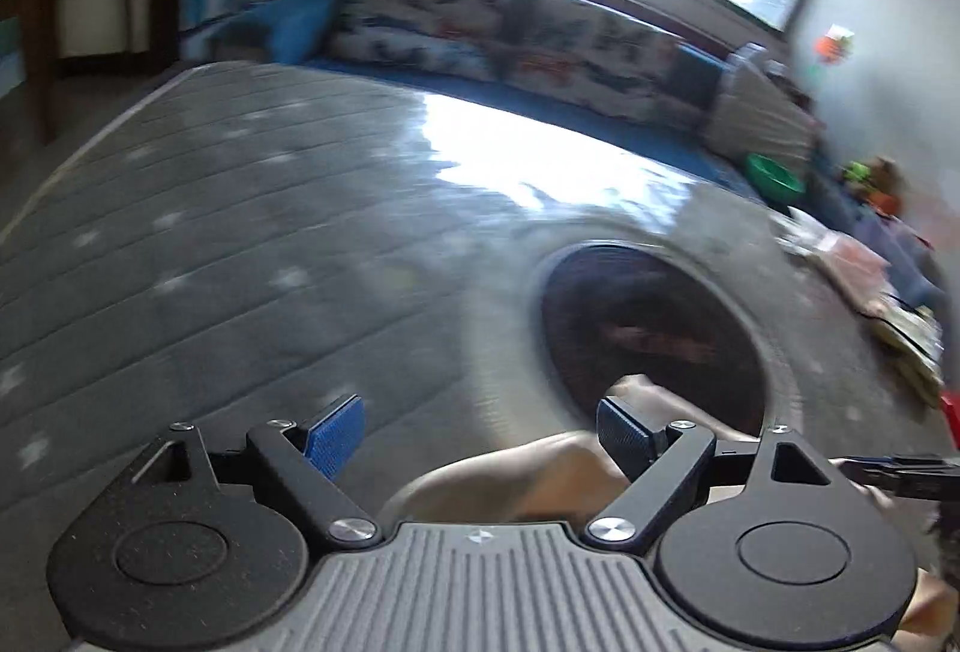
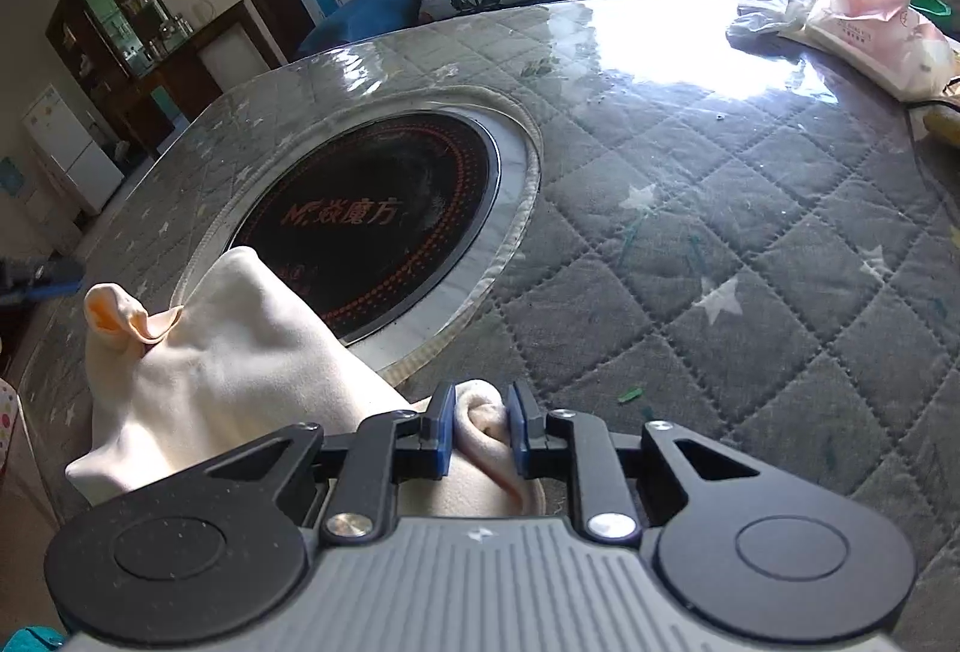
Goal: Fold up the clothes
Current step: 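Shake the sweatshirt out with both grippers and lower it onto the table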
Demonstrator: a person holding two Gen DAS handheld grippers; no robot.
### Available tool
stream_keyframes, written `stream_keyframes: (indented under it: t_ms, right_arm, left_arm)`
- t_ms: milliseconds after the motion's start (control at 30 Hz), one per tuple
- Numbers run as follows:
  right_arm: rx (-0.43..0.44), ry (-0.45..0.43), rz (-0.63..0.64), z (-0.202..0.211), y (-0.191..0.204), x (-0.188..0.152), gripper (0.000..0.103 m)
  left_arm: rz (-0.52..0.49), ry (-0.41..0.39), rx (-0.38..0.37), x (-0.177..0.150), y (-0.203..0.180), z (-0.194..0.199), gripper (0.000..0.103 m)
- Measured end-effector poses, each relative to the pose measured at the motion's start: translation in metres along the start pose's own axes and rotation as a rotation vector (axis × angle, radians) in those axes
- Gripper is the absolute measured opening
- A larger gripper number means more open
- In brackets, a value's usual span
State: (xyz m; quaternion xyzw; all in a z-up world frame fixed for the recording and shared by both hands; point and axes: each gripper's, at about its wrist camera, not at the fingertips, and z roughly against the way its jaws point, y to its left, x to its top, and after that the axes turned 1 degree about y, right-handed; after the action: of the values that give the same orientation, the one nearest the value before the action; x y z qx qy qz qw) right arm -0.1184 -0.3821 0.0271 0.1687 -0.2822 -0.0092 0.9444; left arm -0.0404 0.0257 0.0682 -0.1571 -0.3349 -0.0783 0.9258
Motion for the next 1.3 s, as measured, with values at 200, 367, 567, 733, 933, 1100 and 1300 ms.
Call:
stream_keyframes:
  t_ms: [200, 367, 567, 733, 933, 1100, 1300]
  right_arm:
    - [0.018, 0.011, -0.001, 0.004, 0.000, -0.003, 0.019]
    - [0.032, 0.016, -0.019, 0.006, -0.003, -0.005, 0.019]
    - [0.043, 0.010, -0.019, 0.007, -0.002, -0.008, 0.013]
    - [0.025, -0.066, -0.006, 0.018, 0.003, -0.005, 0.010]
    - [0.100, -0.321, 0.035, 0.074, 0.015, -0.008, 0.010]
    - [0.104, -0.285, 0.151, 0.085, 0.026, -0.043, 0.010]
    - [0.063, -0.107, 0.169, 0.056, 0.029, -0.071, 0.010]
  left_arm:
    - [-0.132, 0.081, -0.098, 0.018, -0.040, -0.062, 0.082]
    - [-0.189, 0.168, -0.100, 0.015, -0.056, -0.095, 0.068]
    - [-0.222, 0.202, -0.149, 0.003, -0.063, -0.104, 0.019]
    - [-0.189, 0.121, -0.219, 0.006, -0.056, -0.081, 0.010]
    - [-0.211, -0.061, -0.363, -0.001, -0.044, -0.022, 0.010]
    - [-0.387, -0.126, -0.431, -0.042, -0.037, 0.018, 0.010]
    - [-0.481, -0.045, -0.437, -0.067, -0.043, 0.020, 0.012]
